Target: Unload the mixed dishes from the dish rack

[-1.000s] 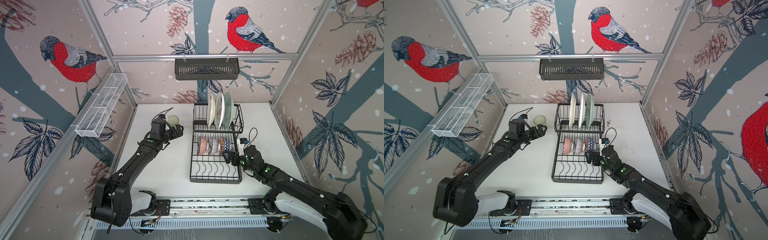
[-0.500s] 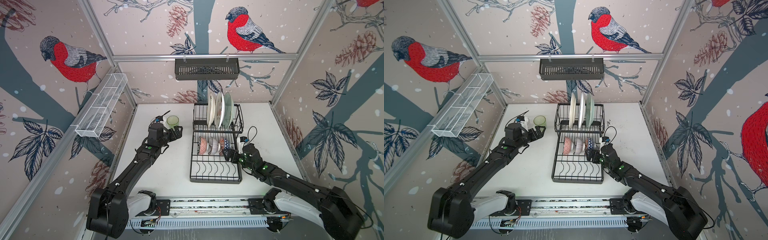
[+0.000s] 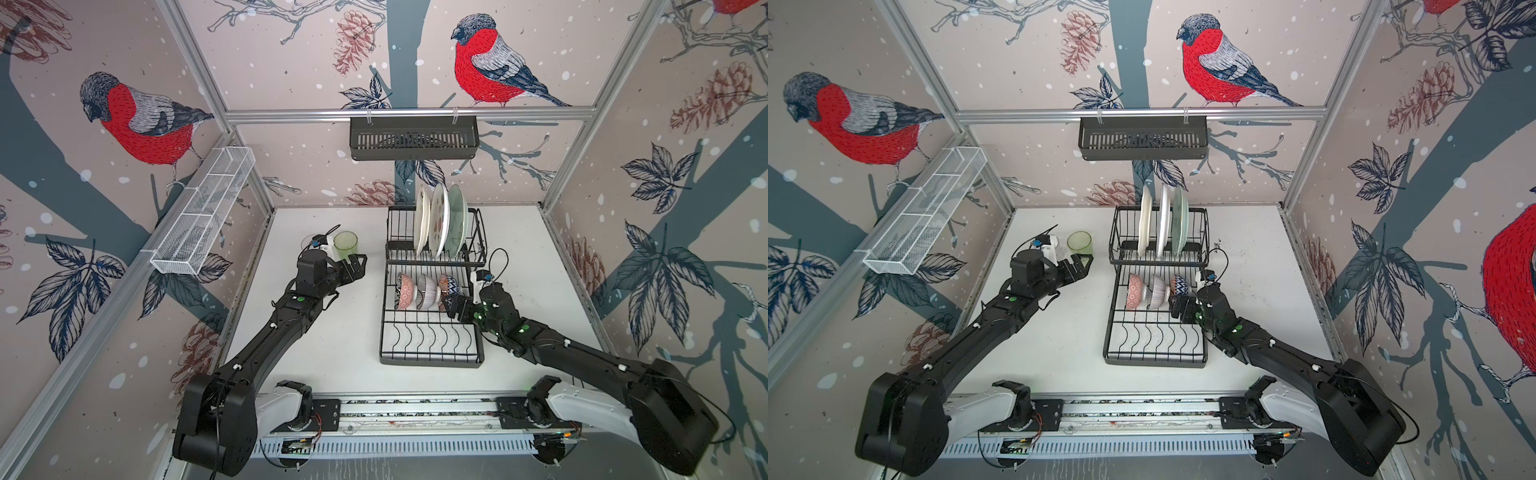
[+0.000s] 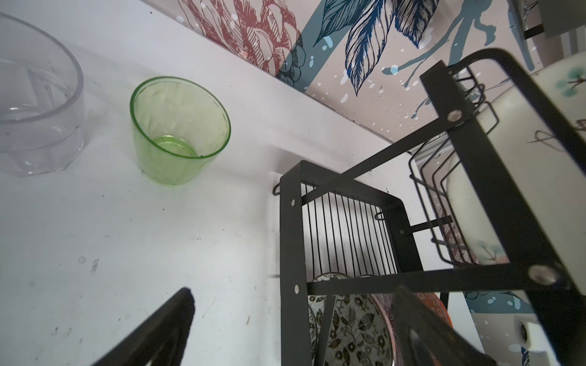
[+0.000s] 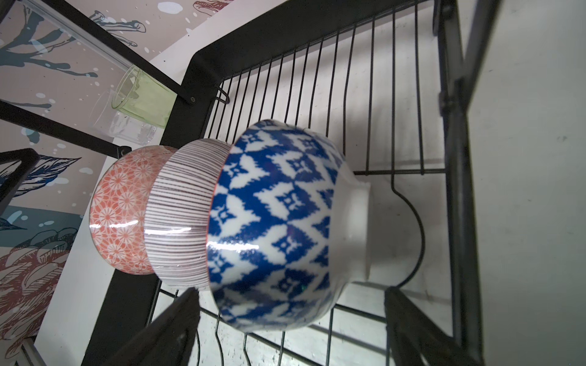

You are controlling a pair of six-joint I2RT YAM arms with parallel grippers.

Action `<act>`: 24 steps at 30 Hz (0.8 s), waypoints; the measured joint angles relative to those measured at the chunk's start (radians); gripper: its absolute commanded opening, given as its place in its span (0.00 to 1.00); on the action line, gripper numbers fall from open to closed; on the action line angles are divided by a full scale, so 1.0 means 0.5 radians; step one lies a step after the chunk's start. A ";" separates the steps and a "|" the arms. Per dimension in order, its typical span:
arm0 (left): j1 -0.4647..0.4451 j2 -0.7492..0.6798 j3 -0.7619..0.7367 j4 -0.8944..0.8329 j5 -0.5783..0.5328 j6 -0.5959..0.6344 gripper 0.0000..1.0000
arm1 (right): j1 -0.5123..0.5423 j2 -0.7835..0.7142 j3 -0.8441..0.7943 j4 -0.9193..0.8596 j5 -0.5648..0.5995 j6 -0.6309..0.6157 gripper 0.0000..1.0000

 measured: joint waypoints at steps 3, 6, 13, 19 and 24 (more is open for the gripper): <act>0.000 -0.003 -0.033 0.024 0.000 0.000 0.97 | 0.000 0.034 0.016 0.011 0.000 0.000 0.91; 0.000 -0.009 -0.046 0.047 0.002 -0.001 0.97 | 0.000 0.055 0.020 0.037 0.001 -0.001 0.91; 0.000 -0.014 -0.070 0.076 0.009 -0.008 0.97 | -0.014 0.085 0.018 0.072 0.024 -0.008 0.87; 0.000 -0.009 -0.072 0.076 0.046 -0.009 0.97 | -0.054 0.146 0.035 0.137 0.027 -0.060 0.86; -0.003 -0.008 -0.072 0.076 0.059 -0.037 0.97 | -0.071 0.211 0.066 0.158 0.011 -0.082 0.83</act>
